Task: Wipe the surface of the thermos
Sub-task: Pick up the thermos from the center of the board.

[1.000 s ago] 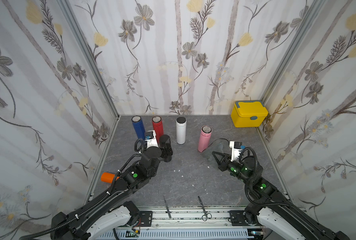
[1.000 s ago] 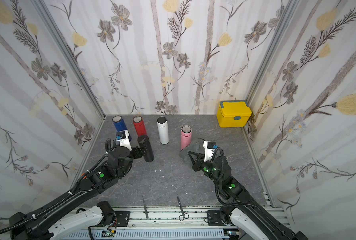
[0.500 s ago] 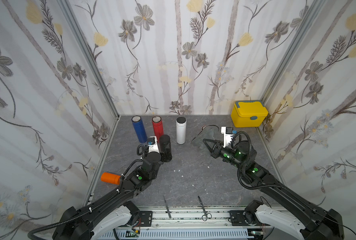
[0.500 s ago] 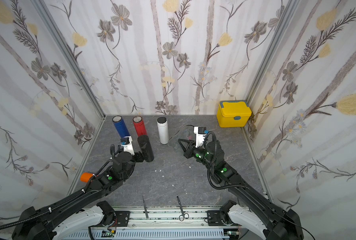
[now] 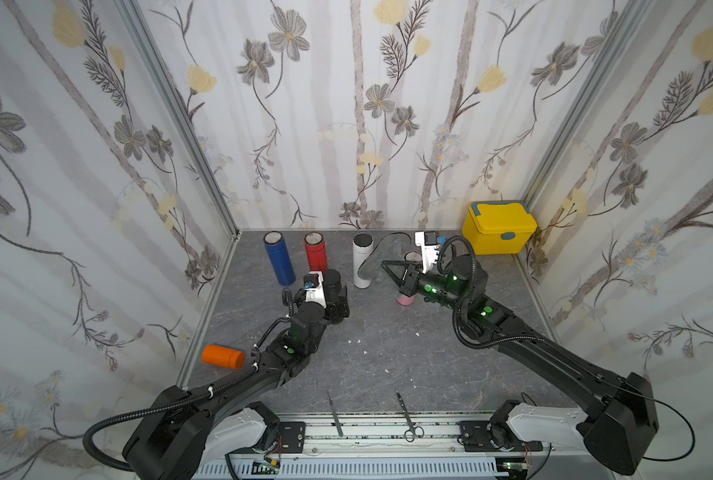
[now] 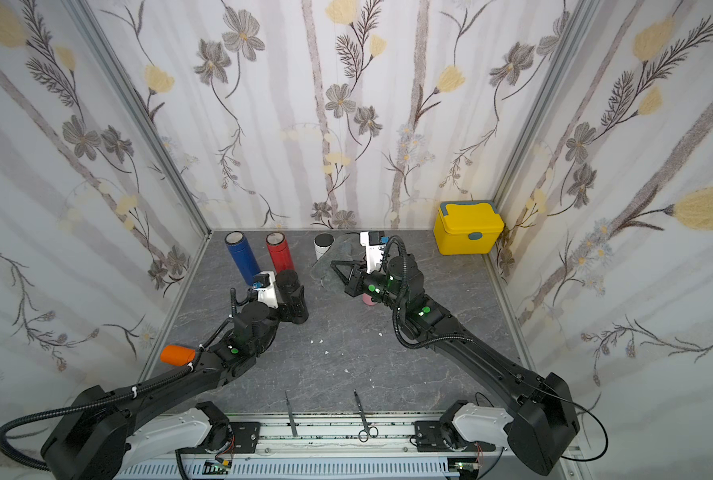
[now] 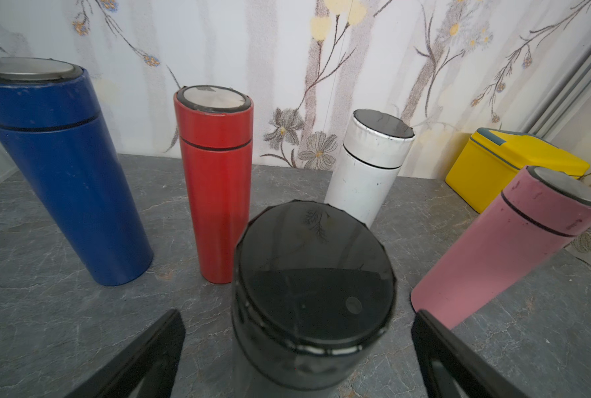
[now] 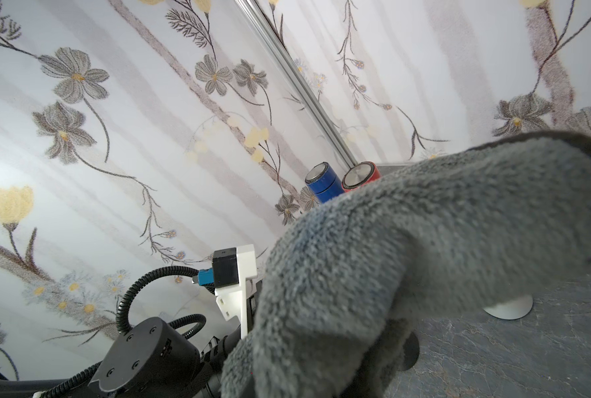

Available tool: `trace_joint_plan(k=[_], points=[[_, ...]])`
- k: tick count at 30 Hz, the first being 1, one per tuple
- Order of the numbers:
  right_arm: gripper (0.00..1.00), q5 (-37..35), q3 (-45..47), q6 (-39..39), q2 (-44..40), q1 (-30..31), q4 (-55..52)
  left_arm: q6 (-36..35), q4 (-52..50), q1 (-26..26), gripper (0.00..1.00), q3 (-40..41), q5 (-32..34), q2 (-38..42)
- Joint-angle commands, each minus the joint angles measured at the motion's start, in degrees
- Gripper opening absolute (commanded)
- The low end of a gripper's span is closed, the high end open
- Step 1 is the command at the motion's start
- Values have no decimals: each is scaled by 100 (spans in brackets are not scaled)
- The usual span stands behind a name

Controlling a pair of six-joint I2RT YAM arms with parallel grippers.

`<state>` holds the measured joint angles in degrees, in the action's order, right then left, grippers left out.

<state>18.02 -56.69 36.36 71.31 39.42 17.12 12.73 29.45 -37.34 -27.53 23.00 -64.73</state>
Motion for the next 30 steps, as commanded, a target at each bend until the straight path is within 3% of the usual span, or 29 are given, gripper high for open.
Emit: trace_joint_plan(k=[1, 7, 21, 30], points=[[0, 181, -163, -39, 173, 44, 344, -173, 451, 50, 100, -75, -25, -164], [0, 328, -436, -13, 594, 145, 357, -233, 710, 164, 99, -106, -169, -477], [0, 720, -1129, -31, 1575, 209, 205, -438, 880, 231, 82, -266, -297, -857], [0, 709, -1376, -63, 1845, 208, 175, -418, 932, 258, 77, -316, -364, -1048]])
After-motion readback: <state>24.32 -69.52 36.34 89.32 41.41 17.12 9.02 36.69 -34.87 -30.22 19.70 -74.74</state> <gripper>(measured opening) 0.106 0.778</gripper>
